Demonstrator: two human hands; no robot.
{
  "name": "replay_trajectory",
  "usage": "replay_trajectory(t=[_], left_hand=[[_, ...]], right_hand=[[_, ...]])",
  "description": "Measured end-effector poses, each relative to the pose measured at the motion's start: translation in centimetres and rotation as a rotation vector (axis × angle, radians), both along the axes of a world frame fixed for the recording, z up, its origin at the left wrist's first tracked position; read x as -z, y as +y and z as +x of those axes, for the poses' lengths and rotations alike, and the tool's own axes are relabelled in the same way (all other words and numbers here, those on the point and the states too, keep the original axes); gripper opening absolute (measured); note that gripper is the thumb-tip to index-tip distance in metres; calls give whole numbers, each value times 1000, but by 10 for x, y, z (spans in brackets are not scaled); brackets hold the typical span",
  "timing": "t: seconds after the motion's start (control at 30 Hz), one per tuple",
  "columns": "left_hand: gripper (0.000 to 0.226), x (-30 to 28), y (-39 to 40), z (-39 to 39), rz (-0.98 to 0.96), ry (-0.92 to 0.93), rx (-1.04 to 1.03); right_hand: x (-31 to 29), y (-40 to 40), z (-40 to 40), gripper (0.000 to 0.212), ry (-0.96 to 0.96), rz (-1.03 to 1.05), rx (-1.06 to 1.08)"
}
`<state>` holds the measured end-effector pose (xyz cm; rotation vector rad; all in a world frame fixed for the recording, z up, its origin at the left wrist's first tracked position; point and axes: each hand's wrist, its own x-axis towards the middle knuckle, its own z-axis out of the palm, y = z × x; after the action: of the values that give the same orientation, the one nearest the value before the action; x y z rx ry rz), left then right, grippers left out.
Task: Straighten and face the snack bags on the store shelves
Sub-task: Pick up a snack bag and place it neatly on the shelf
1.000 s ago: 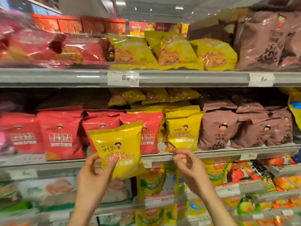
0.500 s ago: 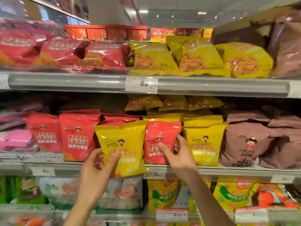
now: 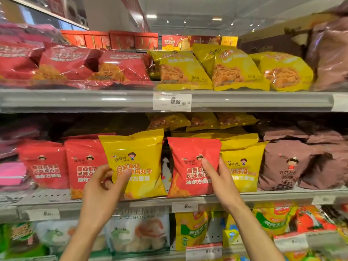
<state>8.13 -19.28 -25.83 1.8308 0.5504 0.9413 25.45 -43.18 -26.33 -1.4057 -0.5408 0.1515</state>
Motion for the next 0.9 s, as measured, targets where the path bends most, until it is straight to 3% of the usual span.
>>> replay_trajectory(t=[0.2, 0.37, 0.47, 0.7, 0.9], left_hand=[[66, -2, -10, 8, 86, 4, -8], [31, -5, -43, 29, 186, 18, -17], [23, -2, -64, 50, 236, 46, -18], [35, 17, -92, 101, 199, 126, 78], [51, 31, -107, 116, 213, 142, 53]], right_hand=[[-3, -11, 0, 48, 119, 118, -37], [-1, -25, 0, 61, 141, 155, -35], [0, -41, -1, 59, 114, 132, -17], [1, -87, -4, 29, 51, 92, 91], [8, -96, 4, 37, 47, 62, 142]])
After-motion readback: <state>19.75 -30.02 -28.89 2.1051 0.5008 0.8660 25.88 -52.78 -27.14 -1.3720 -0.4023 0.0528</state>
